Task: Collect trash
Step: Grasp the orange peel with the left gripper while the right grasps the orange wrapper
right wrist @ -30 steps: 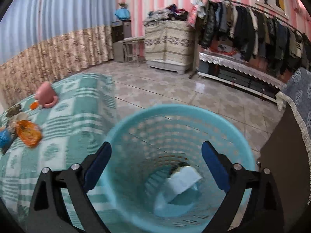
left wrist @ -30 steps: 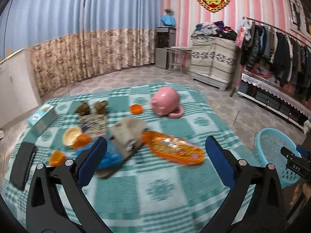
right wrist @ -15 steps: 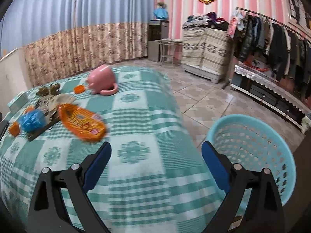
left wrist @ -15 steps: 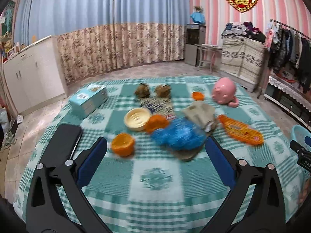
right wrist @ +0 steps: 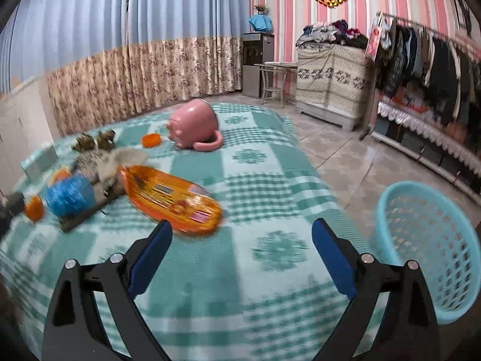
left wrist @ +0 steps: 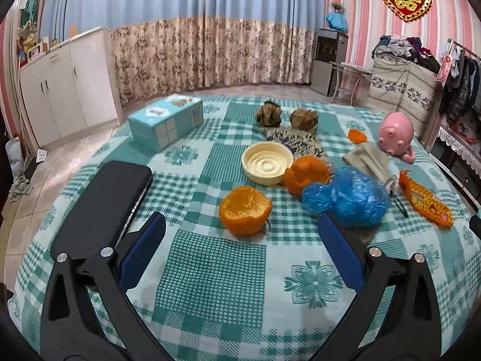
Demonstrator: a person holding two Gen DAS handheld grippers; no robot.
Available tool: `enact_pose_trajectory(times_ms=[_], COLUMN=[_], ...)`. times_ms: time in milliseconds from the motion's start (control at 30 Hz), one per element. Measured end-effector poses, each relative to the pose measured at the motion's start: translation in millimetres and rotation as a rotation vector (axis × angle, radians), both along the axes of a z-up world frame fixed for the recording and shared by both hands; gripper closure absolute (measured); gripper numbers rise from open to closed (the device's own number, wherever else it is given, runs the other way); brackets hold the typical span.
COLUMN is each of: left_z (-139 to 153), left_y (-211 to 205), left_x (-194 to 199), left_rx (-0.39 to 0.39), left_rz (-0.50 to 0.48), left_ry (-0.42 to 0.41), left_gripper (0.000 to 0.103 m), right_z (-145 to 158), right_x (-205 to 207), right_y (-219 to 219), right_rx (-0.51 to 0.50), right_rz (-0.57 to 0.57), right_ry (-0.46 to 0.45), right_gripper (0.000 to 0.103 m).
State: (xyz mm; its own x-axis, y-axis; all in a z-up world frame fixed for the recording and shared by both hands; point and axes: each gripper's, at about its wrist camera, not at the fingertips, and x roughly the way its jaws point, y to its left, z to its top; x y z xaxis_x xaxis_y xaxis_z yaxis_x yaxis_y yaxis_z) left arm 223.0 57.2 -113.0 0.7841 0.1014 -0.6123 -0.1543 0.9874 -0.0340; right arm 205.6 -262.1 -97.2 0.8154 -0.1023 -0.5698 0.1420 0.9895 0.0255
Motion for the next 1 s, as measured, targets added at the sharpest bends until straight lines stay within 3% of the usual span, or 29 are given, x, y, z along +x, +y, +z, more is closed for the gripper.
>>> enact_pose_trajectory(times_ms=[133, 300, 433, 567, 667, 833, 1000], left_z=[-10, -17, -25, -30, -30, -29, -27], left_y=[6, 11, 14, 14, 13, 7, 9], left_x=[11, 21, 34, 51, 57, 54, 50], left_rx=[-0.017, -0.043, -0.060, -0.044, -0.027, -0.013, -0.043], left_rz=[0.004, 0.011, 0.005, 0.007, 0.007, -0.028, -0.040], left_ry=[0.061, 0.109, 0.159, 0.205, 0.207, 0.192, 0.183], left_gripper=[0.006, 0.006, 0.021, 0.024, 0.029, 0.055, 0.060], right_z=[-9, -16, -20, -22, -25, -30, -26], right_x=[8, 11, 15, 22, 32, 49, 68], right_y=[14, 11, 11, 16, 21, 29, 39], right_rx=[-0.060, -0.053, -0.048, -0.060, -0.070, -0.086, -0.143], right_rz=[0.026, 0.022, 0.028, 0.044, 0.072, 0.111, 0.135], right_ry=[0.023, 0.037, 0.054, 0.078, 0.116, 0.172, 0.185], right_gripper=[0.011, 0.011, 0.011, 0.011, 0.011, 0.011, 0.011])
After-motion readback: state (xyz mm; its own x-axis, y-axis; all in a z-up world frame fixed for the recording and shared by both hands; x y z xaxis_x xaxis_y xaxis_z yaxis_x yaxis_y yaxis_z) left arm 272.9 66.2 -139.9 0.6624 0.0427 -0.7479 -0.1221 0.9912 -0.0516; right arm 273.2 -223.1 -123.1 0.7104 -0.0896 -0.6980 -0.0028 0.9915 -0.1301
